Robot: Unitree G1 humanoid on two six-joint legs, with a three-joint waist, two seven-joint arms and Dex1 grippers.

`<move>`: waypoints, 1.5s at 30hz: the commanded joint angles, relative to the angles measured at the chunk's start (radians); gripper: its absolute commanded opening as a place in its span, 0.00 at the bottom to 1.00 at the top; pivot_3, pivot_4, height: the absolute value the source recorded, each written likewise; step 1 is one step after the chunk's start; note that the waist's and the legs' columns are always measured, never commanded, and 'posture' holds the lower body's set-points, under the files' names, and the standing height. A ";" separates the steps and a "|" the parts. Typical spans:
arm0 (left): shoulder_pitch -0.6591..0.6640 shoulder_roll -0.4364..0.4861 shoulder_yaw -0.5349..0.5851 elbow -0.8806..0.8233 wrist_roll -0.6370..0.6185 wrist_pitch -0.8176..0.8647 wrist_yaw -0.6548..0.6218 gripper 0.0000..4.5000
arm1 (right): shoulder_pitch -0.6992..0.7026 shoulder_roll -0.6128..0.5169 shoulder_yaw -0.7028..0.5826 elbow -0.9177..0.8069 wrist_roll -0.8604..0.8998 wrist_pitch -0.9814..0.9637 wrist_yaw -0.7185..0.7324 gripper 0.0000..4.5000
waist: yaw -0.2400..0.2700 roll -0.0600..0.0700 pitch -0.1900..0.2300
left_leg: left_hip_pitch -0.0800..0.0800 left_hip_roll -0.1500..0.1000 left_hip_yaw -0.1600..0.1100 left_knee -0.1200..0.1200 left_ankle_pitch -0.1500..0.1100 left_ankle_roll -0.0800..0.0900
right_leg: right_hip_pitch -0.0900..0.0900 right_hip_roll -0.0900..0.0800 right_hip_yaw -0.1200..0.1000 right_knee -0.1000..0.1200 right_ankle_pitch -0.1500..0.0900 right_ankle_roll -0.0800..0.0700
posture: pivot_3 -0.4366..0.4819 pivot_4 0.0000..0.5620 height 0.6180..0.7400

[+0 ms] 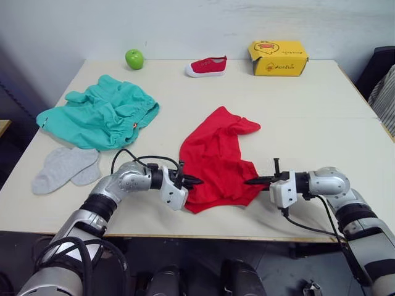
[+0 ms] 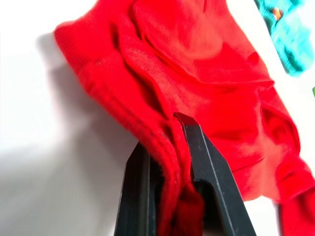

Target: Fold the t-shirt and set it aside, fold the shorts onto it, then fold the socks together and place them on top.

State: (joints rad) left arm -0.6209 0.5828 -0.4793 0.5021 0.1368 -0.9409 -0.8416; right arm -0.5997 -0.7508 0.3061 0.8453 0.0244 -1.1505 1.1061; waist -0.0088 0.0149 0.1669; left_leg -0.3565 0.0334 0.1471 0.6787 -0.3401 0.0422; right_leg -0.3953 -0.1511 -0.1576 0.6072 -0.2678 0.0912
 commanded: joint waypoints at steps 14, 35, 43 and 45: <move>0.276 0.103 0.058 -0.450 -0.340 0.274 -0.249 0.01 | 0.725 -0.411 -0.233 -1.099 0.272 0.985 0.001 0.00 | 0.015 -0.002 0.014 | -0.015 0.002 -0.004 0.004 -0.003 0.002 | -0.008 0.000 -0.002 -0.012 0.002 0.003 | 0.48 0.27 1.00; 0.158 0.243 0.218 -0.591 -0.714 1.059 -0.510 0.01 | 0.630 -0.414 -0.482 -1.134 0.600 1.353 0.169 0.00 | 0.032 -0.010 0.022 | -0.018 0.003 -0.001 0.005 -0.002 0.001 | -0.013 0.003 -0.001 -0.012 0.002 0.003 | 0.48 0.27 1.00; -0.307 -0.033 0.256 -0.009 -0.630 1.191 -0.485 0.01 | 0.090 -0.259 -0.319 -0.763 0.449 1.410 0.120 0.00 | 0.027 -0.012 0.024 | -0.024 -0.004 0.002 0.008 0.002 0.006 | -0.016 0.009 -0.004 -0.009 0.007 0.011 | 0.48 0.27 1.00; -0.394 -0.099 0.266 0.168 -0.579 1.154 -0.468 0.01 | -0.006 -0.210 -0.264 -0.627 0.350 1.319 0.132 0.00 | 0.022 -0.012 0.024 | -0.026 -0.004 0.003 0.009 0.002 0.007 | -0.017 0.010 -0.004 -0.010 0.007 0.012 | 0.48 0.27 1.00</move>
State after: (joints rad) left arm -0.9734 0.5081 -0.2402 0.5442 -0.4817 0.2431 -1.3204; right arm -0.5641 -0.9762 0.0118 0.1197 0.4540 0.2356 1.2328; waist 0.0131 0.0026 0.1905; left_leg -0.3850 0.0293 0.1498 0.6880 -0.3374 0.0493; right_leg -0.4138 -0.1409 -0.1620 0.5960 -0.2601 0.1037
